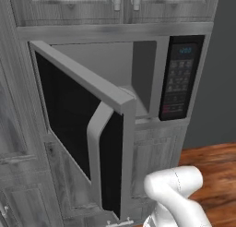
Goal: Place the sponge inside the microwave to prepare for sanitizing.
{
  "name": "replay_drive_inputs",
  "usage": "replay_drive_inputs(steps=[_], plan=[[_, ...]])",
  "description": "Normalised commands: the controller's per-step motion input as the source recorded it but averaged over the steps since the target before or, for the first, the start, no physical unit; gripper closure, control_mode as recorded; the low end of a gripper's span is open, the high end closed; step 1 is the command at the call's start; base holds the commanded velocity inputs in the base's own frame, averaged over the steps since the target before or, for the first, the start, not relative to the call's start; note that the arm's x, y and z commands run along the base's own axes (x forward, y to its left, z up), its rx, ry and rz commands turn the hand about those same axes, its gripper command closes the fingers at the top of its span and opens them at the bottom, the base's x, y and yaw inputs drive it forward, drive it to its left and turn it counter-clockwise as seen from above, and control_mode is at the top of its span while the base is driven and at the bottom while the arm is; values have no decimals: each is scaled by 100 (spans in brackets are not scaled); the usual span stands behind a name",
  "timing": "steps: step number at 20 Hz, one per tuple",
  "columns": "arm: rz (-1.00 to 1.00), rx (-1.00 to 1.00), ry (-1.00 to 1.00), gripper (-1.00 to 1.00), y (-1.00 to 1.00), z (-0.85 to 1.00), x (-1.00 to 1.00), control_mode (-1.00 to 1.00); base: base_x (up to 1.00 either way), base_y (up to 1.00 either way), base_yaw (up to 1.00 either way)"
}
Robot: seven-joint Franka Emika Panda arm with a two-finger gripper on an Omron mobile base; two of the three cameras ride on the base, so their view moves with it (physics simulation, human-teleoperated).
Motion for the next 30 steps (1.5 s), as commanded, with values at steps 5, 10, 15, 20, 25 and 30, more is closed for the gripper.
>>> replay_drive_inputs(steps=[5, 10, 15, 20, 25, 30], plan=[[5, 26, 0, -100, -17, 0, 99, -100, 0, 0, 0], [0, 0, -7, -100, 19, -21, 100, -100, 0, 0, 0], [0, 0, -9, -100, 15, -23, 100, -100, 0, 0, 0], [10, -2, -8, -100, 58, -20, 75, -100, 0, 0, 0], [18, -6, 0, -100, 100, 0, 29, -100, 0, 0, 0], [36, 6, 8, -100, 100, -24, 16, -100, 0, 0, 0]])
